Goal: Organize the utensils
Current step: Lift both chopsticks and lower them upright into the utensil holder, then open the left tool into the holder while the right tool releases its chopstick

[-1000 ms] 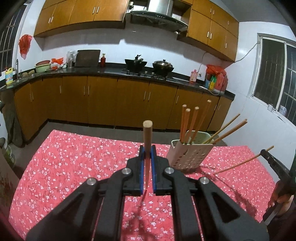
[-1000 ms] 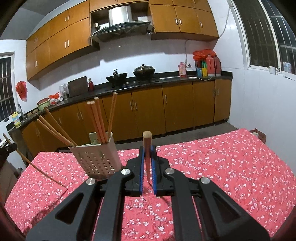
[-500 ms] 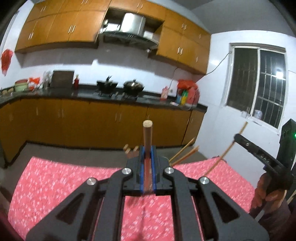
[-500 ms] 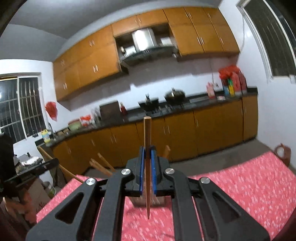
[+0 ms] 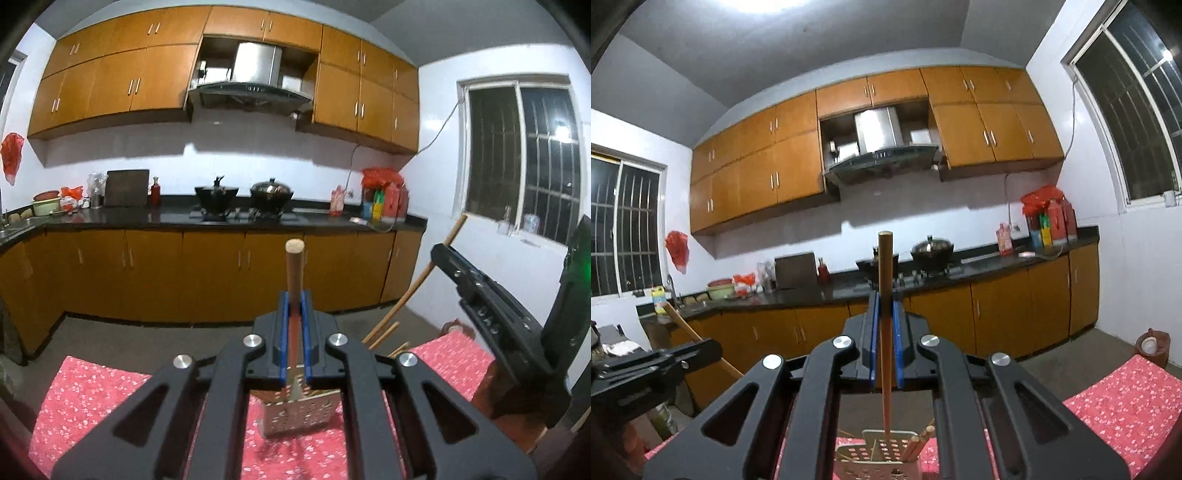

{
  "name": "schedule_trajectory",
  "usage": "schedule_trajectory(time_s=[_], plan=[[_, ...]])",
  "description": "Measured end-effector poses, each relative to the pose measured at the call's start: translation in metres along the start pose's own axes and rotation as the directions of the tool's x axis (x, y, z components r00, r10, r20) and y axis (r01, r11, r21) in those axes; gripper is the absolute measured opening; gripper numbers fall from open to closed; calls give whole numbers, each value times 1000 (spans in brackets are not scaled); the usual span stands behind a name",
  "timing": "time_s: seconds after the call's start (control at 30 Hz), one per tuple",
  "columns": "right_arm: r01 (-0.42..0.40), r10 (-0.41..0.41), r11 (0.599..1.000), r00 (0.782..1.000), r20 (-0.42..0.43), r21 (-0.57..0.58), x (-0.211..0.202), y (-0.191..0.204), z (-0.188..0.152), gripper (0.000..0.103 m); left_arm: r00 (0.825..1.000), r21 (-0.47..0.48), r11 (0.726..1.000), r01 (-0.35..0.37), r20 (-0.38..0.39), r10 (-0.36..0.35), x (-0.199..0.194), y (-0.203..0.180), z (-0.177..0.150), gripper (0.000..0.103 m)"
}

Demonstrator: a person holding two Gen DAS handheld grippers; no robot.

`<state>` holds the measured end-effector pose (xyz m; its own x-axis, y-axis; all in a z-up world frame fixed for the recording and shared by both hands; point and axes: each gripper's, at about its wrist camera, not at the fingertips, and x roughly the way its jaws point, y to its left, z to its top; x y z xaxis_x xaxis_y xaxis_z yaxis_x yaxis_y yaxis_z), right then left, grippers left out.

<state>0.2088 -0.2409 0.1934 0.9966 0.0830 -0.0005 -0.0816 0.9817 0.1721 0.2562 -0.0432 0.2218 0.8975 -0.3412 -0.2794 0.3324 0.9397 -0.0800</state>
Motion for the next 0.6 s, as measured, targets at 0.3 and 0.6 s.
schedule_trajectory(time_s=[0.3, 0.6], plan=[[9, -11, 1000, 996, -85, -19, 30, 0, -32, 7, 997, 21, 1000, -1, -72, 3, 39, 2, -14, 7], [-20, 19, 1000, 994, -104, -17, 18, -1, -31, 12, 996, -44, 999, 4, -89, -8, 51, 18, -22, 16]])
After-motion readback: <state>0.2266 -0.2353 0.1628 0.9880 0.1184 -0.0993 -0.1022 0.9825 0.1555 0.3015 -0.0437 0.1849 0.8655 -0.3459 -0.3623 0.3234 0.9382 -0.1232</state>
